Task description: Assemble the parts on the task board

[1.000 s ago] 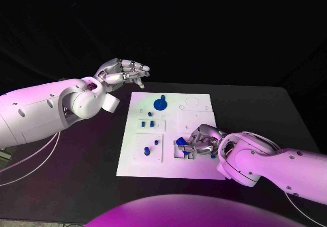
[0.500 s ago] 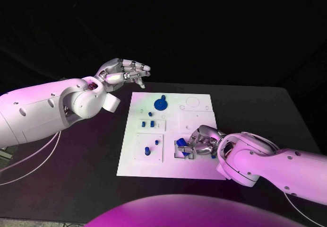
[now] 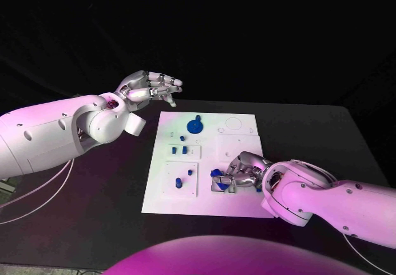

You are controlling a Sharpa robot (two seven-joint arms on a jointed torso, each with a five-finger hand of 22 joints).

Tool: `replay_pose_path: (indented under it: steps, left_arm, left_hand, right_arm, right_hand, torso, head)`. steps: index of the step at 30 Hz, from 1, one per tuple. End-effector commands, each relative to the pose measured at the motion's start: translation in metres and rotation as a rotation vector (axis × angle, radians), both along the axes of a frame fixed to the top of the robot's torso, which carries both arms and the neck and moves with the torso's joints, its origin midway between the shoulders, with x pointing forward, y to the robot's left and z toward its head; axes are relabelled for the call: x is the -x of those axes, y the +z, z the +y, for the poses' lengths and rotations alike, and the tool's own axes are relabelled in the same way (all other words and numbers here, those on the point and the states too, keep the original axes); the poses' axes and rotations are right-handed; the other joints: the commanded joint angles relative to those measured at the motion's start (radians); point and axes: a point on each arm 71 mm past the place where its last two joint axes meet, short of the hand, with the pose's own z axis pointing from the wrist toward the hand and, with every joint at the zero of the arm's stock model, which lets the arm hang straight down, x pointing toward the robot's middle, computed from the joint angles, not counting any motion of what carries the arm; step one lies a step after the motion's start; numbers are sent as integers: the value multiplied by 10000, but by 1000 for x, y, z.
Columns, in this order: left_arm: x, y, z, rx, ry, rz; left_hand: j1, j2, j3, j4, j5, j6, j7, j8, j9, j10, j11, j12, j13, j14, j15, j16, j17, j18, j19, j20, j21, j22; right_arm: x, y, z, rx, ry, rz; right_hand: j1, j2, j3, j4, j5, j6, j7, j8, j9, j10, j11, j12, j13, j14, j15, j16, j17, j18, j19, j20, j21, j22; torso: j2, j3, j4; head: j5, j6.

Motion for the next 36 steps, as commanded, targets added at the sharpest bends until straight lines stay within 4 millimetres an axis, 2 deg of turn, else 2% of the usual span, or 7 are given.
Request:
replay_pose_path:
  steps: [1,3,6,27,32,36]
  left_arm:
    - [0,1,-1,138,-108,28]
    - [0,1,-1,144,-116,46]
    - [0,1,-1,150,-125,61]
    - [0,1,1,131,-70,75]
    - [0,1,1,127,-62,78]
    - [0,1,1,128,-67,79]
  left_hand:
    - [-97,28,12,55,31,-54,-13,32,-2,-45,0,59,-3,-19,73,20,9,134,87,4,-51,-8]
    - [-109,34,13,74,31,-53,-16,37,-1,-52,-1,66,-3,-22,74,24,12,134,94,7,-72,-23]
    - [-109,34,13,74,31,-53,-16,37,-1,-52,-1,66,-3,-22,74,24,12,134,94,7,-72,-23]
    - [-119,31,11,89,29,-53,-18,43,0,-65,-1,72,-4,-27,75,28,15,135,104,9,-96,-40]
    - [-119,31,11,89,29,-53,-18,43,0,-65,-1,72,-4,-27,75,28,15,135,104,9,-96,-40]
    - [-119,31,11,89,29,-53,-18,43,0,-65,-1,72,-4,-27,75,28,15,135,104,9,-96,-40]
  right_arm:
    - [1,0,2,129,267,-58]
    - [1,0,1,174,241,-89]
    - [1,0,0,231,214,-132]
    - [10,6,-8,48,560,-290]
    - [15,7,-7,17,991,-98]
    - [16,7,-7,4,1119,-49]
  right_hand:
    - [-89,-20,-107,18,-13,-7,57,3,13,48,14,-30,808,789,-71,2,1146,-88,675,-67,-7,2355]
    - [-92,-23,-120,19,-12,-8,57,3,14,41,14,-44,797,787,-71,-1,1138,-86,670,-67,-19,2352]
    - [-107,89,-137,20,0,-17,58,7,24,50,15,-28,815,789,-71,2,1149,-88,674,-67,-7,2355]
    - [-152,159,-206,21,-3,-25,60,15,40,45,14,-44,810,788,-69,-2,1146,-90,677,-66,1,2358]
    - [-2,313,-186,-4,0,-33,52,24,58,66,10,-14,844,797,-73,13,1188,-101,696,-66,49,2372]
    - [149,222,-257,-6,-10,-41,51,28,70,70,7,-13,853,802,-74,20,1212,-103,699,-68,58,2374]
  torso:
    - [-4,-5,-9]
    - [-2,-2,-8]
    - [-1,1,-5]
    - [-4,4,-21]
    - [-4,4,-20]
    - [-3,5,-15]
  head:
    - [15,1]
    - [14,1]
    - [12,1]
    - [6,1]
    - [-8,1]
    - [-10,1]
